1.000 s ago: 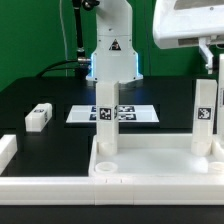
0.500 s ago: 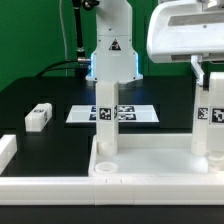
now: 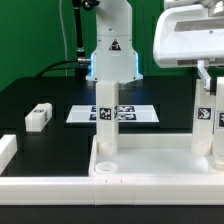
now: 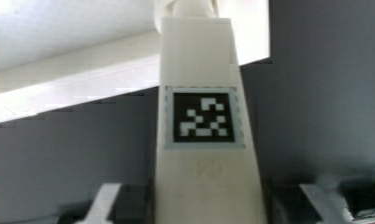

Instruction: Assemble desk

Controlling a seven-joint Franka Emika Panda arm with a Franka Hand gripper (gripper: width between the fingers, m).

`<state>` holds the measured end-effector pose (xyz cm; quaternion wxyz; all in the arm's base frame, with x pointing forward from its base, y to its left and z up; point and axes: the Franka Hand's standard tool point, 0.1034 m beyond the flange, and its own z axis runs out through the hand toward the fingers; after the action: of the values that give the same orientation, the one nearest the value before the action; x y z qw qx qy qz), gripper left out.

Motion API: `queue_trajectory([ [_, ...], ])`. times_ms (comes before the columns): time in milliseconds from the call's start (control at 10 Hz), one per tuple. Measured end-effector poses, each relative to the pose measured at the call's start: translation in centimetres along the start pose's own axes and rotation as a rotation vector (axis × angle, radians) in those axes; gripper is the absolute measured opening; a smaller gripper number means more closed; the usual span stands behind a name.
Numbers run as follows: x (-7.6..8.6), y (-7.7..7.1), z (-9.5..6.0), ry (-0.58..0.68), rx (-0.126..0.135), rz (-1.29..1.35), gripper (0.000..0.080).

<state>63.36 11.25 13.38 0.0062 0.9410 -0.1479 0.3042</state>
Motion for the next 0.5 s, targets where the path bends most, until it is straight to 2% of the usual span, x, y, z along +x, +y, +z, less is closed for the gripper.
queue_trajectory([
  [200,0.31,0.06,0.25,0.039,0.004,0.026,0.0291],
  [500,0.45,0.66,0.34,0.049,-0.011,0.031,0.0291],
])
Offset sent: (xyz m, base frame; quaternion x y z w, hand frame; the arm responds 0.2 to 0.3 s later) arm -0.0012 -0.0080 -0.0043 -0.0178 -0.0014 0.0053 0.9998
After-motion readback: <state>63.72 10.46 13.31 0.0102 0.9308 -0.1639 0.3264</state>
